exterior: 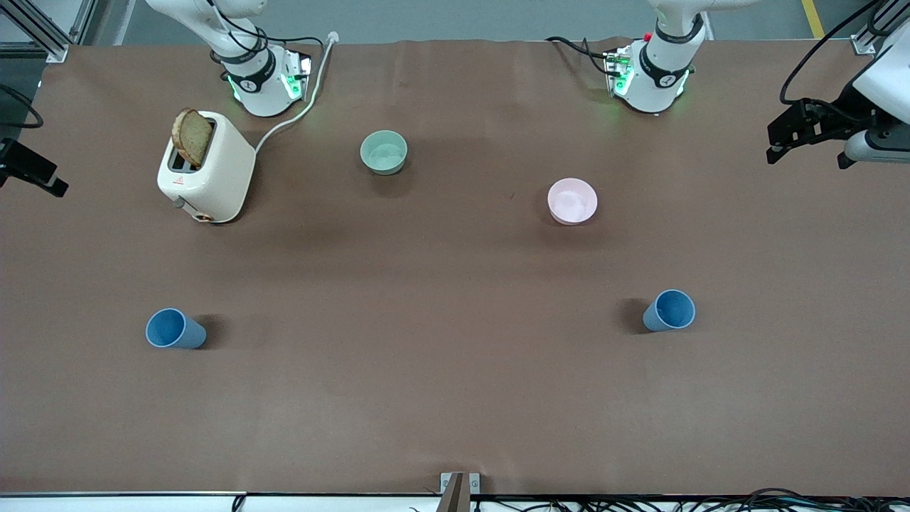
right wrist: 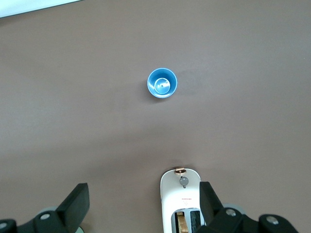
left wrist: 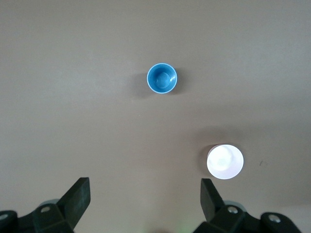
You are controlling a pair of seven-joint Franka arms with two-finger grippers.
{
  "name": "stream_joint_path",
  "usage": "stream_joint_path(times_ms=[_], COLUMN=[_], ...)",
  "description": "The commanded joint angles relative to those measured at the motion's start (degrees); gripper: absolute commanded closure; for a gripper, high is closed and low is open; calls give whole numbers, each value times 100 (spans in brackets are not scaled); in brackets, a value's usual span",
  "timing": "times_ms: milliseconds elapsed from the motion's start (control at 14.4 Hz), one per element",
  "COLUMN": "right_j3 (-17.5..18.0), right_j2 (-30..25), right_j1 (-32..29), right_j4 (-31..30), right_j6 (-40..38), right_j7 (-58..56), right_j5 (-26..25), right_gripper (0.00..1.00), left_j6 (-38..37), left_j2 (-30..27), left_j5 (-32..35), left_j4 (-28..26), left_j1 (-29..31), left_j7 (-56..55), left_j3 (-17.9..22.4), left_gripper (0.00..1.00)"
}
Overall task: Stack blue cups with both arms
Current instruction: 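Reach the left and right grippers down to the two blue cups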
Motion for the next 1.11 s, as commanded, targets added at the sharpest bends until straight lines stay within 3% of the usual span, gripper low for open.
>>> stream_joint_path(times_ms=[0,417,557,1043], right_j3=[87,87,87,78], right_j2=[-65,-57,13,1610], right_j1=[-104,-104,-95,-403], right_j4=[7,-1,-62,-265], right_j6=[-65,-65,-47,1356], right_j7=[-40,-57,-101,-356], right_j5=[-6,-6,-14,-41], right_gripper=[0,0,0,0], left_j6=[-112,-85,115,2909], left_j2=[59,287,654,2201], left_j5=[-25,-42,-16,-7], left_j4=[147,393,358,-811], left_j1=[-24,116,152,126], left_j7=[50,42,24,-389], left_j3=[15,86,77,77], left_gripper=[0,0,0,0])
